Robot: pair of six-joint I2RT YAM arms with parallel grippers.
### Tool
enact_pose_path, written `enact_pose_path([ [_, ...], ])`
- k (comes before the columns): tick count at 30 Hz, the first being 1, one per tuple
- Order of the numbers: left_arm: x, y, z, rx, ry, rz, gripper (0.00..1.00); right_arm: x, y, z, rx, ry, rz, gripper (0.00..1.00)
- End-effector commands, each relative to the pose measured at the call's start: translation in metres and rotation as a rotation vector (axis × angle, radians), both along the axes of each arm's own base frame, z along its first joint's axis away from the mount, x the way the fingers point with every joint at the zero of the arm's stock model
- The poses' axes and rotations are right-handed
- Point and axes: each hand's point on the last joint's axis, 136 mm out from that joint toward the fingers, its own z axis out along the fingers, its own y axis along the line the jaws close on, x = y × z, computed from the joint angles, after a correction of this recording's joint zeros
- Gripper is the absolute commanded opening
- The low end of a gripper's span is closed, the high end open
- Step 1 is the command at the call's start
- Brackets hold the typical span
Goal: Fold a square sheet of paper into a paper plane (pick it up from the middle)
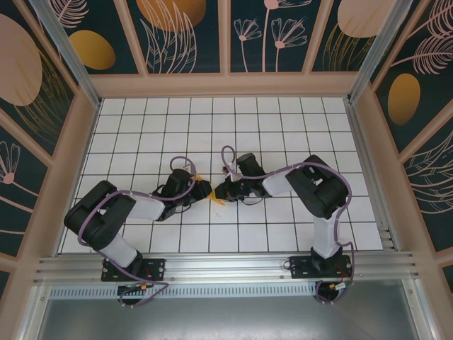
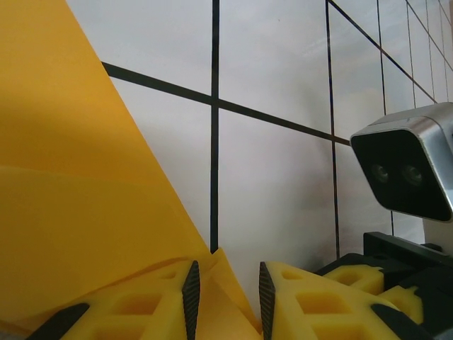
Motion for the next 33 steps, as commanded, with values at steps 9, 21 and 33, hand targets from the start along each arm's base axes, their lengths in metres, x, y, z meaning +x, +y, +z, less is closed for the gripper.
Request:
enact_pose_path([
  [9, 0.001, 0.006, -0.013, 0.043, 0.039, 0.017, 0.31, -0.001, -0.014, -0.002, -0.055, -0.047, 0.006, 0.15],
  [21, 0.002, 0.004, -0.015, 0.048, 0.058, 0.011, 0.31, -0.006, -0.008, 0.014, -0.013, -0.12, 0.078, 0.25],
  [33, 0.004, 0.002, -0.012, 0.046, 0.056, 0.005, 0.31, -0.006, -0.013, -0.008, -0.086, -0.117, 0.071, 0.06],
])
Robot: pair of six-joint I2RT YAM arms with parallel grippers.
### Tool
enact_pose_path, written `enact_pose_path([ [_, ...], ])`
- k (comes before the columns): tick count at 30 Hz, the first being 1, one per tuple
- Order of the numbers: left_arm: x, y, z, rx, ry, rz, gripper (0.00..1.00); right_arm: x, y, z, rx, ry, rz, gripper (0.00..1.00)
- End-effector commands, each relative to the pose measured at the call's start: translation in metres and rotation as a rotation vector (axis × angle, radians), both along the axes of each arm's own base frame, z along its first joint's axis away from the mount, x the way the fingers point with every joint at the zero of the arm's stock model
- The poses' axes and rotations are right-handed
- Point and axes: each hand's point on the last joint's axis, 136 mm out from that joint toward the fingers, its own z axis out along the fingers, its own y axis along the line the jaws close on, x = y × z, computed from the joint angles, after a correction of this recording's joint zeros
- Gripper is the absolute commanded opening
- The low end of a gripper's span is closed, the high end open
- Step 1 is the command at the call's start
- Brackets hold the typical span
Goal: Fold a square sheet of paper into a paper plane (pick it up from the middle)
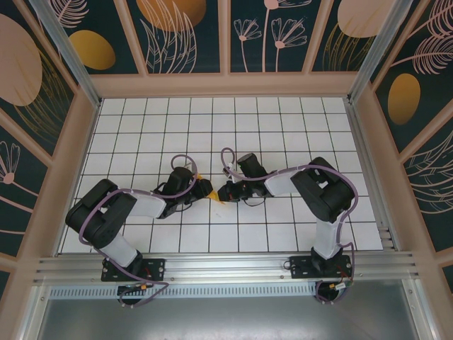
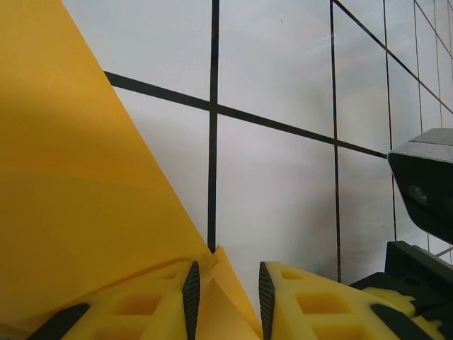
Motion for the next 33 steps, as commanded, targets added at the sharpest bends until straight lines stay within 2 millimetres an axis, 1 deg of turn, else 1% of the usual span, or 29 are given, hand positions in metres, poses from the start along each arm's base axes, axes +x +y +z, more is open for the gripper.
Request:
enact_pose_path([
  [1, 0.001, 0.005, -0.01, 0.037, 0.035, 0.006, 0.31, 0.0, -0.004, -0.01, -0.041, -0.002, -0.007, 0.04],
  [3, 0.002, 0.004, -0.005, 0.037, 0.024, 0.003, 0.32, -0.001, -0.006, -0.013, -0.048, 0.005, -0.012, 0.03],
  [6, 0.007, 0.0, 0.008, 0.026, -0.011, -0.009, 0.33, -0.001, -0.009, -0.017, -0.057, 0.015, -0.025, 0.0],
  [9, 0.012, -0.005, 0.027, -0.001, -0.065, -0.024, 0.36, -0.001, -0.012, -0.021, -0.055, 0.034, -0.044, 0.0],
  [12, 0.013, -0.008, 0.045, -0.037, -0.121, -0.039, 0.4, -0.001, -0.014, -0.02, -0.035, 0.056, -0.064, 0.0],
  [15, 0.011, -0.009, 0.054, -0.063, -0.16, -0.053, 0.41, -0.001, -0.015, -0.02, -0.016, 0.081, -0.082, 0.0],
  [20, 0.002, -0.01, 0.051, -0.099, -0.171, -0.077, 0.41, 0.003, -0.015, -0.017, 0.016, 0.124, -0.118, 0.0],
  [25, -0.004, -0.012, 0.041, -0.116, -0.156, -0.095, 0.39, 0.005, -0.018, -0.015, 0.026, 0.159, -0.146, 0.0],
  [33, -0.002, -0.011, 0.027, -0.094, -0.134, -0.09, 0.37, 0.007, -0.023, -0.024, -0.001, 0.2, -0.175, 0.0],
])
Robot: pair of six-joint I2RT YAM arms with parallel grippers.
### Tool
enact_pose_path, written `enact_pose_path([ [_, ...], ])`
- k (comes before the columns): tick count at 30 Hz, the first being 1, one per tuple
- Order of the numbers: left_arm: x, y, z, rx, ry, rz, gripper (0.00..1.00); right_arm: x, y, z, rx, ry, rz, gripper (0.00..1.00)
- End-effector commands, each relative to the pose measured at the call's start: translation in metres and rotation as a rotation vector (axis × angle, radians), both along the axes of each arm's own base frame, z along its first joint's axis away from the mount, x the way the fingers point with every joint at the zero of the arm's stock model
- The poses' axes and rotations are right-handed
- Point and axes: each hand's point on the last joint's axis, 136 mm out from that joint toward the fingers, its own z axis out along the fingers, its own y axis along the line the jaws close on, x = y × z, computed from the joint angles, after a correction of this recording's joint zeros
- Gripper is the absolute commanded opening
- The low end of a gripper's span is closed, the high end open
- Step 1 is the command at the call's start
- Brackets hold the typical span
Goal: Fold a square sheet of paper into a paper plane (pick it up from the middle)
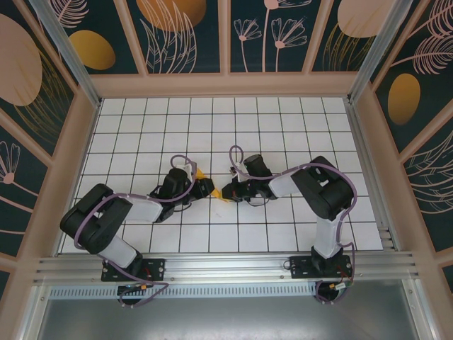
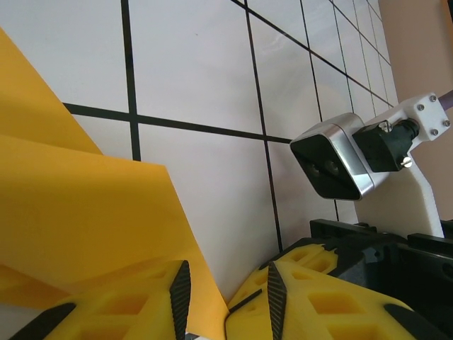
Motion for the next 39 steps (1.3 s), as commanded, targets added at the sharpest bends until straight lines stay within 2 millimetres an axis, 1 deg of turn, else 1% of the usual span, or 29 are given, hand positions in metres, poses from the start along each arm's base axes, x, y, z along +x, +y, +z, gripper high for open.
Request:
enact_pose_path([
  [1, 0.003, 0.0, -0.001, -0.003, -0.02, -0.005, 0.36, -0.002, -0.011, -0.021, -0.05, 0.06, -0.03, 0.0],
  [16, 0.011, 0.006, -0.017, 0.069, 0.012, 0.031, 0.34, -0.005, -0.012, -0.024, -0.057, 0.076, -0.018, 0.0],
  [30, 0.009, 0.01, -0.037, 0.12, 0.079, 0.049, 0.33, -0.005, -0.011, -0.023, -0.058, 0.066, -0.005, 0.0],
  [36, 0.007, 0.017, -0.051, 0.175, 0.134, 0.07, 0.32, 0.004, -0.008, -0.01, -0.068, 0.002, 0.017, 0.0],
  [39, 0.005, 0.021, -0.057, 0.2, 0.163, 0.081, 0.32, 0.008, -0.006, 0.0, -0.074, -0.052, 0.045, 0.05],
])
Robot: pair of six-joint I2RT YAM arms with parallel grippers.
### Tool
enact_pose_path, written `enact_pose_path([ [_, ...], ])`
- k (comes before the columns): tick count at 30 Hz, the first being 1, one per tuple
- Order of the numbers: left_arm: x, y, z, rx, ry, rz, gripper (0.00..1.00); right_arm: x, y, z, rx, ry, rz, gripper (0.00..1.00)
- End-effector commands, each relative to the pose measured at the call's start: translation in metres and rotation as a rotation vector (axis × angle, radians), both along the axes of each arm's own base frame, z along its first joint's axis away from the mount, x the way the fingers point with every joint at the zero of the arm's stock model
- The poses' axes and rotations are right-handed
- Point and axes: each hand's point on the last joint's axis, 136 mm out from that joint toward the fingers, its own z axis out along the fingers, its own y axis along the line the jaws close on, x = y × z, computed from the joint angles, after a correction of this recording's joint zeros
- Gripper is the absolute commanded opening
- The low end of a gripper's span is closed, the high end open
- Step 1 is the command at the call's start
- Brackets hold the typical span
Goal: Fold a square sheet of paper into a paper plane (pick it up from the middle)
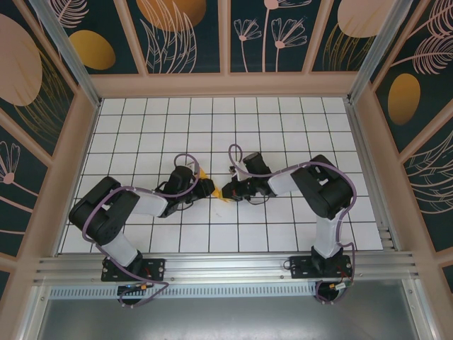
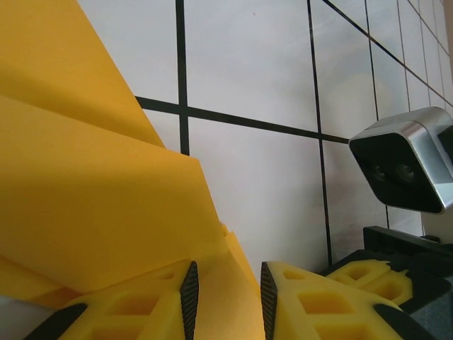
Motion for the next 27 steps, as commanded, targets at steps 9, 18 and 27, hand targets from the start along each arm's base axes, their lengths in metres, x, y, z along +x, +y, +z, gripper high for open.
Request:
enact_pose_path([
  [9, -0.002, 0.022, -0.034, 0.148, 0.112, 0.071, 0.31, 0.003, -0.011, 0.01, -0.075, -0.162, 0.076, 0.15],
  [18, -0.002, 0.025, -0.045, 0.183, 0.15, 0.078, 0.31, -0.002, -0.006, 0.018, -0.074, -0.251, 0.142, 0.23],
  [27, -0.002, 0.025, -0.046, 0.193, 0.154, 0.074, 0.3, 0.004, -0.014, 0.005, -0.153, -0.33, 0.177, 0.17],
])
